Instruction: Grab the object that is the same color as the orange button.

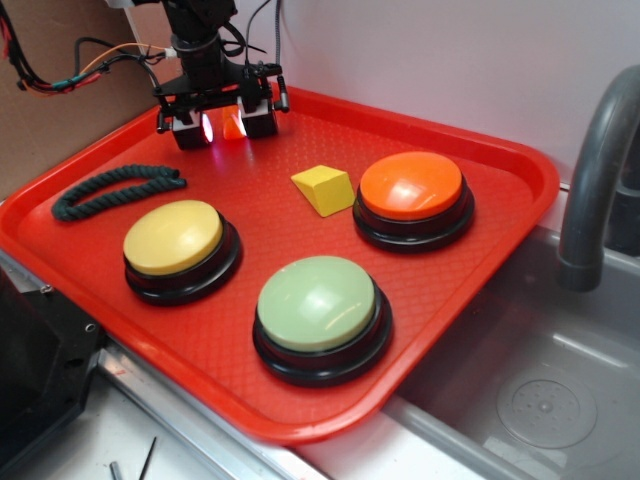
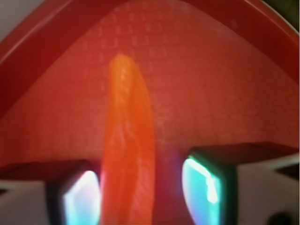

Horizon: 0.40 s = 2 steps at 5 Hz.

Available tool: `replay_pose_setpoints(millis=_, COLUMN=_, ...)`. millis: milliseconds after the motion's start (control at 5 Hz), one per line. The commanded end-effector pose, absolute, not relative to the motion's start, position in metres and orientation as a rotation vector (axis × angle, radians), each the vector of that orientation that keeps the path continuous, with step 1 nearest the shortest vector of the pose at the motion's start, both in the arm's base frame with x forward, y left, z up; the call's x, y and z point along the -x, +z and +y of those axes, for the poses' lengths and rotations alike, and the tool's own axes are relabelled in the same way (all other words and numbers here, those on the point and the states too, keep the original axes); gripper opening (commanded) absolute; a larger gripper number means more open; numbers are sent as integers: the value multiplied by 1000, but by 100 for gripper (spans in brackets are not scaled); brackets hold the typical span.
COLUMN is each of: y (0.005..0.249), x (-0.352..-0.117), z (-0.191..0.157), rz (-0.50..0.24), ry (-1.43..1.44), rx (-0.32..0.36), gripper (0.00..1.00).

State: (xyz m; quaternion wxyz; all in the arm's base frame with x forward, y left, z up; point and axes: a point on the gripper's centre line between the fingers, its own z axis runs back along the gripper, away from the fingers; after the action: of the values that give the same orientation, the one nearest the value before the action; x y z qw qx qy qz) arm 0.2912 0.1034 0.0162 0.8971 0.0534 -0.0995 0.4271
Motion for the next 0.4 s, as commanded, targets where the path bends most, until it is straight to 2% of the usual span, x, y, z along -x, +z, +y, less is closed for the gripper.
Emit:
replay_pose_setpoints(millis=0, y=34, x=-291, z=108, rz=-201, ry=803, rx=-87, gripper=0)
replay_pose_setpoints(millis=200, y=66, x=-276, z=103, rz=-190, ry=745, rx=-37, gripper=0)
